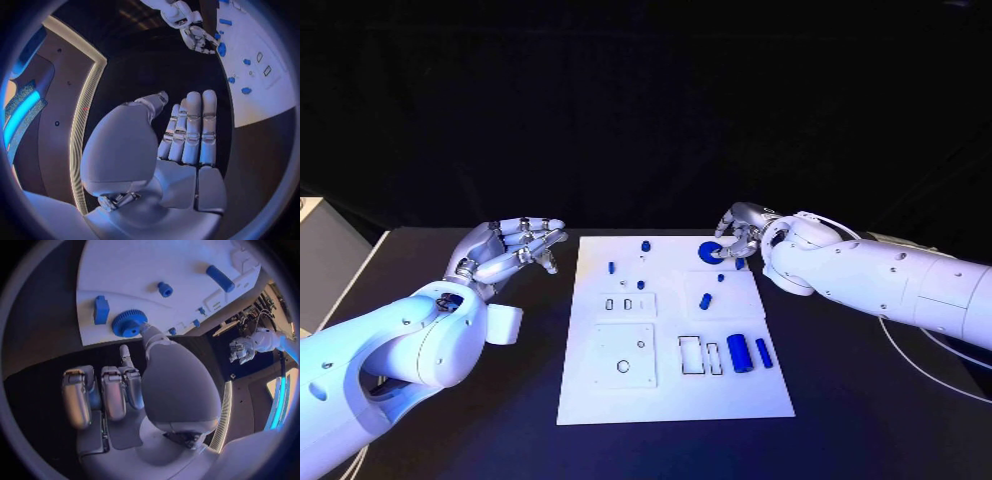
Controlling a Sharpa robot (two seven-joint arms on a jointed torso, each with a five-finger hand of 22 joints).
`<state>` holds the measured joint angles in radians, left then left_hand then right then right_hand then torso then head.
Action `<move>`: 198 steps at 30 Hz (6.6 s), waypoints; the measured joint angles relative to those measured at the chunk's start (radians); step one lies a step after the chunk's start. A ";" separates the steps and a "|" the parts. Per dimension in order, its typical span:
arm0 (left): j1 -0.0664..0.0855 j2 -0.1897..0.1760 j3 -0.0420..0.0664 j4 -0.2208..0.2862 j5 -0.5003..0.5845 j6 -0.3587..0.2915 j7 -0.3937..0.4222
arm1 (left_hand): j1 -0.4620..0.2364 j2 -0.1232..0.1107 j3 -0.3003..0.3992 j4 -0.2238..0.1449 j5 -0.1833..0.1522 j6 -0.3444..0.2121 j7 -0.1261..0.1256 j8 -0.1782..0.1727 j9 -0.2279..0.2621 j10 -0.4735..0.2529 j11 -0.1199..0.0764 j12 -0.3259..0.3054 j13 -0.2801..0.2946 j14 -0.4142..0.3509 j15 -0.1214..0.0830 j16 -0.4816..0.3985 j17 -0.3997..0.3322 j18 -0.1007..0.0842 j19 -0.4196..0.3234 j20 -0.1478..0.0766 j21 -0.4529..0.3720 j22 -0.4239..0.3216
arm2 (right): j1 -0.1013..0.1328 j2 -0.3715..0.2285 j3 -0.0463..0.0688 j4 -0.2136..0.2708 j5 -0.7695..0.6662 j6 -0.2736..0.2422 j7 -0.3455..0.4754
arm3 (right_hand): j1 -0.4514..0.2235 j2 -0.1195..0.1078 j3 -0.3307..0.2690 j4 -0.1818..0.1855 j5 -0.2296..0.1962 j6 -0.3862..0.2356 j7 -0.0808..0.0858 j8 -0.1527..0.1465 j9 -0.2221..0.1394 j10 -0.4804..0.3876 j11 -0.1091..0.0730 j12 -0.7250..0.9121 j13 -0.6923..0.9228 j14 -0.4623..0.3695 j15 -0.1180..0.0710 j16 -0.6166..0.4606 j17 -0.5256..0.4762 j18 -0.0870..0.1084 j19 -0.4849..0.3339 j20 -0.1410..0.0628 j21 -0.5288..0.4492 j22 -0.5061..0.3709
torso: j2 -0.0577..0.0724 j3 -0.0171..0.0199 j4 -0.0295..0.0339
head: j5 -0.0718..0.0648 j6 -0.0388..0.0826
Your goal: Assemble the parts on the task board
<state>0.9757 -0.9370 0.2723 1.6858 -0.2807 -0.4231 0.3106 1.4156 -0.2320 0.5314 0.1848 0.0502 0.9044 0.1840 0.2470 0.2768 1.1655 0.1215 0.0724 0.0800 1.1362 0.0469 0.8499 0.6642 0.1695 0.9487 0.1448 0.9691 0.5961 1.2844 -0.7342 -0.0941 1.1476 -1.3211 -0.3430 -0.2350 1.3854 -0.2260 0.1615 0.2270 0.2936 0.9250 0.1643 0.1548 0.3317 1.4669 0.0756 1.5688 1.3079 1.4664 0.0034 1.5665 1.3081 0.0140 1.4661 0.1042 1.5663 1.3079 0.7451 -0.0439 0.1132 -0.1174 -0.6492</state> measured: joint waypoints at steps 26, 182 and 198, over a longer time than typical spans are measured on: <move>0.000 0.003 0.000 -0.003 0.000 0.000 -0.001 | -0.004 0.004 0.003 -0.003 0.000 0.000 0.000 0.000 0.000 0.000 0.000 0.000 0.001 0.000 0.000 0.000 0.000 0.000 0.000 0.000 0.004 0.002 | -0.012 0.038 -0.002 -0.048 -0.006 0.028 -0.006 | 0.032 0.016 0.035 0.040 0.047 0.042 -0.012 0.019 0.003 0.000 0.000 0.000 0.000 0.000 0.000 0.000 0.000 0.000 0.000 0.000 0.000 0.000 | -0.001 0.0015 -0.0007 | 0.005 -0.013; -0.008 0.021 0.000 -0.034 0.000 0.008 -0.006 | -0.004 0.004 0.008 -0.008 0.000 0.000 0.000 0.000 0.001 0.000 0.000 0.000 0.000 0.000 0.000 0.004 -0.001 0.000 -0.007 0.000 0.015 0.009 | -0.036 -0.142 -0.010 0.014 0.106 0.011 0.345 | 0.107 -0.011 0.091 0.002 -0.005 0.050 -0.007 -0.061 -0.046 0.000 -0.004 0.000 0.000 0.002 -0.005 0.000 -0.001 0.000 0.000 -0.004 0.000 0.000 | -0.007 0.0192 -0.0293 | 0.017 -0.014; -0.009 0.020 0.000 -0.035 0.000 0.009 -0.006 | -0.004 0.004 0.008 -0.008 0.000 0.000 0.000 0.000 0.001 0.000 0.000 0.000 0.000 0.000 0.000 0.004 -0.001 0.000 -0.007 0.000 0.015 0.009 | -0.047 -0.111 -0.010 -0.019 0.093 0.026 0.325 | 0.102 -0.017 0.080 0.013 -0.001 0.047 -0.003 -0.061 -0.047 0.000 -0.004 0.000 0.000 0.002 -0.005 0.000 -0.001 0.000 0.000 -0.004 0.000 0.000 | -0.009 0.0174 -0.0280 | 0.018 -0.024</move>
<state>0.9669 -0.9169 0.2721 1.6507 -0.2807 -0.4136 0.3047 1.4116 -0.2280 0.5396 0.1765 0.0502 0.9044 0.1840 0.2470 0.2782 1.1654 0.1216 0.0724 0.0800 1.1363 0.0471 0.8538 0.6635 0.1696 0.9417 0.1448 0.9846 0.6048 1.2374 -0.8448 -0.1040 1.1287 -1.2286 -0.3172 0.0896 1.4873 -0.2427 0.2417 0.2404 0.2925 0.9718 0.1608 0.0941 0.2844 1.4664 0.0716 1.5687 1.3076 1.4682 -0.0020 1.5665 1.3075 0.0145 1.4661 0.1006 1.5661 1.3075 0.7361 -0.0265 0.0852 -0.0996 -0.6736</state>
